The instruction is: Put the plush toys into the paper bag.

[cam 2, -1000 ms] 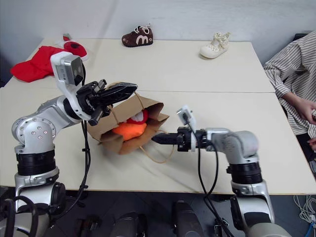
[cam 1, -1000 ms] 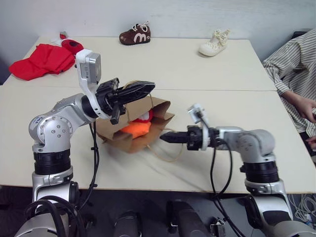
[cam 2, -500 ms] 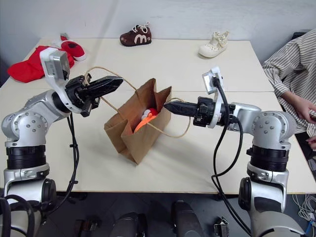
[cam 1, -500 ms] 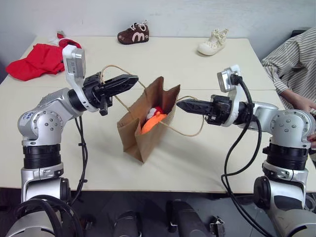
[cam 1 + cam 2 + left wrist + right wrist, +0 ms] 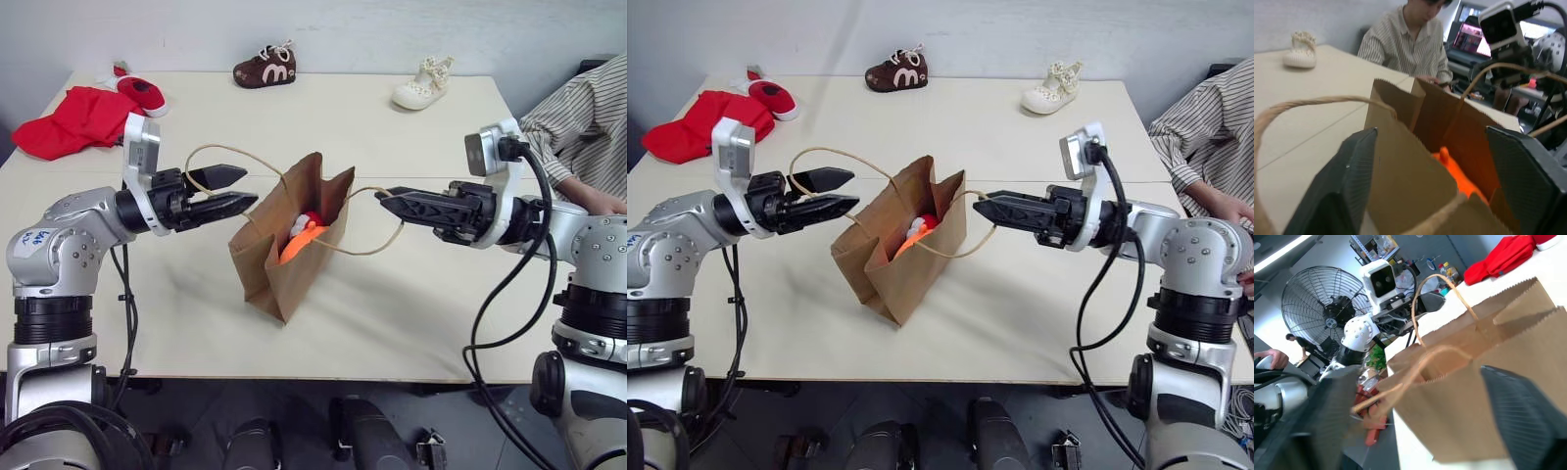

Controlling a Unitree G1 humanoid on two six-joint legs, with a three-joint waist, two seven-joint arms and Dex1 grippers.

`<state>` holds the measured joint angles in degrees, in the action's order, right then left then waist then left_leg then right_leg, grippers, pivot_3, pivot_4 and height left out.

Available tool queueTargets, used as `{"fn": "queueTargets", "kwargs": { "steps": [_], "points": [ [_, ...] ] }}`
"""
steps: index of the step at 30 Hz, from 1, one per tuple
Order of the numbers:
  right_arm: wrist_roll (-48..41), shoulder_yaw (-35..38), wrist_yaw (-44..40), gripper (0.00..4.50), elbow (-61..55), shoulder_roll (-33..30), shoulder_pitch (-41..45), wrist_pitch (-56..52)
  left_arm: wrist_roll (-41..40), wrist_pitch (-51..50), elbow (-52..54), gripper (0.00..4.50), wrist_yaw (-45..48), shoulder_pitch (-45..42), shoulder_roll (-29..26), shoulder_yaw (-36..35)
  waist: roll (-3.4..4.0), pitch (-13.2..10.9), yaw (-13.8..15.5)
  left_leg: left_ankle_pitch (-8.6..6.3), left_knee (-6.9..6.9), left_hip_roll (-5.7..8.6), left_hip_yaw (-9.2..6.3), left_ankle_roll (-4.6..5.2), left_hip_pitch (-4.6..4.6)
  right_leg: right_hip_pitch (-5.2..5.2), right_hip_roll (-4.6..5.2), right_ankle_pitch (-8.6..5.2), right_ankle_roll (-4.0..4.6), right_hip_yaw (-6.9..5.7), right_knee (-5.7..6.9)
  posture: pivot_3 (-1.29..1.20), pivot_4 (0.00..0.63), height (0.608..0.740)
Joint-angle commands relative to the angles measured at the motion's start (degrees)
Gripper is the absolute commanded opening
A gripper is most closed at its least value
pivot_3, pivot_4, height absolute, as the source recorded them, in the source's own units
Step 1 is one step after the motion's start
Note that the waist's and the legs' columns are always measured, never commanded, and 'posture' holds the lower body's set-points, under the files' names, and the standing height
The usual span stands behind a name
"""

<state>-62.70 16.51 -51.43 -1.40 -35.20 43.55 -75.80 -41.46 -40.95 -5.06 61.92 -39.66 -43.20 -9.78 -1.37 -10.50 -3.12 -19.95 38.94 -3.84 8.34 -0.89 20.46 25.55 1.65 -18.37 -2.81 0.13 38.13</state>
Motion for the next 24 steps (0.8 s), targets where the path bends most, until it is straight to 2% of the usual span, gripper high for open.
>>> {"fn": "queueTargets", "kwargs": {
  "steps": [1, 8, 13, 17, 24],
  "points": [
    [-2.06, 1.94, -3.27, 4.5, -1.0, -2.65, -1.22, 1.38, 0.78, 1.18, 1.42, 4.46, 3.01, 0.01, -2.85, -0.49, 0.0, 0.0, -0.02, 0.0, 0.0, 0.0, 0.0, 0.0, 0.0, 0.0, 0.0, 0.0, 0.0, 0.0, 0.0, 0.0, 0.15, 0.74],
    [3.94, -0.24, -6.68, 4.5, -3.52, -4.56, -11.42, 11.52, 4.26, 6.28, -1.18, 4.46, 8.17, 4.67, -8.27, -2.33, 0.0, 0.0, 0.01, 0.0, -0.1, -0.01, 0.02, 0.01, 0.01, 0.0, -0.02, 0.01, -0.01, 0.0, -0.12, 0.0, 0.15, 0.74],
    [6.15, -0.8, -2.98, 4.5, -5.6, -0.61, -16.65, 16.09, 4.0, 5.7, -1.3, 4.46, 8.98, 9.17, -10.72, -4.35, 0.0, 0.0, -0.16, -0.01, -0.08, -0.03, 0.04, 0.02, -0.01, 0.0, -0.02, 0.01, -0.02, 0.02, -0.11, 0.0, 0.15, 0.74],
    [1.27, 2.58, 0.34, 3.57, -5.26, 3.1, -18.11, 14.37, 4.34, 5.91, -0.88, 4.5, 9.58, 14.19, -11.9, -5.73, 0.0, 0.0, -0.1, -0.02, -0.1, -0.04, 0.04, 0.01, -0.01, 0.0, -0.03, 0.01, -0.02, 0.02, -0.09, 0.0, 0.15, 0.74],
    [-11.15, 7.82, 5.73, 3.57, -5.83, 4.29, -13.73, 11.98, 2.97, 5.73, 3.64, 4.5, 7.67, 18.86, -10.33, -6.89, -0.01, -0.01, 0.12, -0.08, -0.04, -0.01, 0.03, 0.12, 0.02, -0.01, 0.08, 0.02, -0.04, -0.02, -0.11, 0.0, 0.15, 0.74]
  ]
}}
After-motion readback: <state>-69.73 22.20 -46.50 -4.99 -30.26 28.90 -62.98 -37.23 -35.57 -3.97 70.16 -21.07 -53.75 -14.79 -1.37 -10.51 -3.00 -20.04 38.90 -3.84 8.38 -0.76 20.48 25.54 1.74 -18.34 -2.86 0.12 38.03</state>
